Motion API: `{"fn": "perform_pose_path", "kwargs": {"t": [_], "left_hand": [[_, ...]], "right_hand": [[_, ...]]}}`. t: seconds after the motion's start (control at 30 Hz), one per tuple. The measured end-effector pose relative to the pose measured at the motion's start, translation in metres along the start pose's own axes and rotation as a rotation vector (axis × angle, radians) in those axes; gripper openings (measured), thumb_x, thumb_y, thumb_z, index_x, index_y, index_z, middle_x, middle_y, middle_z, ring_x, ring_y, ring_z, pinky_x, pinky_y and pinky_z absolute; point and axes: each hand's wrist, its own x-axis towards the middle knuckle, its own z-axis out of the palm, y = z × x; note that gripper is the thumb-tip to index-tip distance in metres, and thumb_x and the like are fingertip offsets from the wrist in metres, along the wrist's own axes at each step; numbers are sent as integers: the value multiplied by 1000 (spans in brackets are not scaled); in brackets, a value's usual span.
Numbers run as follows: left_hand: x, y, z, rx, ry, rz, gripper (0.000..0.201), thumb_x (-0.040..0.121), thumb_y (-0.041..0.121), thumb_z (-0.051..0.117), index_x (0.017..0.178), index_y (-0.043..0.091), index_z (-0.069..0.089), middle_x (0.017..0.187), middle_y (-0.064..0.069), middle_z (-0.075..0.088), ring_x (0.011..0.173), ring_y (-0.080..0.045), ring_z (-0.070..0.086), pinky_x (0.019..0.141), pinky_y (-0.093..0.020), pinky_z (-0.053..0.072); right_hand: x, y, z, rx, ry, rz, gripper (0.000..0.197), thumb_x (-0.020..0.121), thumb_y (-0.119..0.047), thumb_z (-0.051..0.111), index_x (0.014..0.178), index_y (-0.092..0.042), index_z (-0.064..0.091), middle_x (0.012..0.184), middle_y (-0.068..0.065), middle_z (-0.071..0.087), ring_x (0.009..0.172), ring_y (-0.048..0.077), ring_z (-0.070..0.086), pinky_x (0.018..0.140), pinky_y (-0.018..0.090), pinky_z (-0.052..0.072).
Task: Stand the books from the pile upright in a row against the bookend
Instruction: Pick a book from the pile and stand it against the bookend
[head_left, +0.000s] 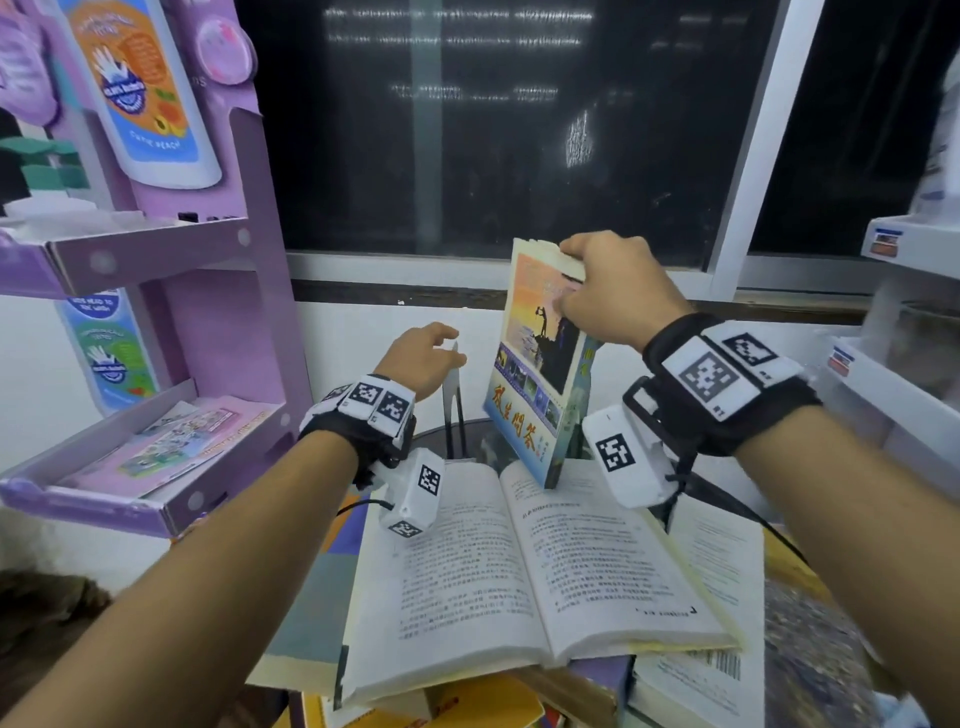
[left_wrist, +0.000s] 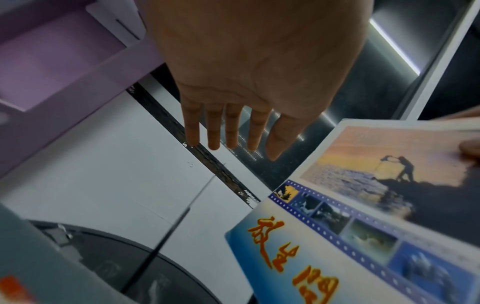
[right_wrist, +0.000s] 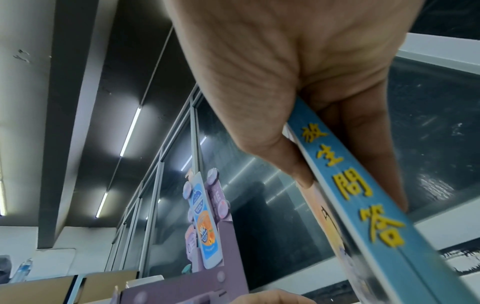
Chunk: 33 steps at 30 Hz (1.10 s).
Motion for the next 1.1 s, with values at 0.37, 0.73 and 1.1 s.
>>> {"fn": "perform_pose_path", "kwargs": {"t": [0.37,0.73,1.1], "left_hand": [[28,-26,16,-216,-124,-159,41,95,19,52,135,17,46,131,-6,54,109,-29,57,82,-49,57],[32,-46,17,-438,-201,-72,30,92,18,61,119,31,56,109,0,65,97,-23,64,68,-39,60],[30,-65,14,-376,-348,31,80,79,19,77,145,40,36,141,10,49,102,-15,68,85,-39,57]], "right_hand": [[56,8,77,-21,1,65,26,89,-7,49,113,-8,57,110,17,61,93,36,57,74,34,46],[67,4,137,31,-123,111,31,92,-7,42,122,-6,50,120,20,57,106,40,56,75,34,41],[65,-9,163,122,-282,60,28,97,-19,40,121,-7,45,114,20,57,86,32,53,69,30,39]]}}
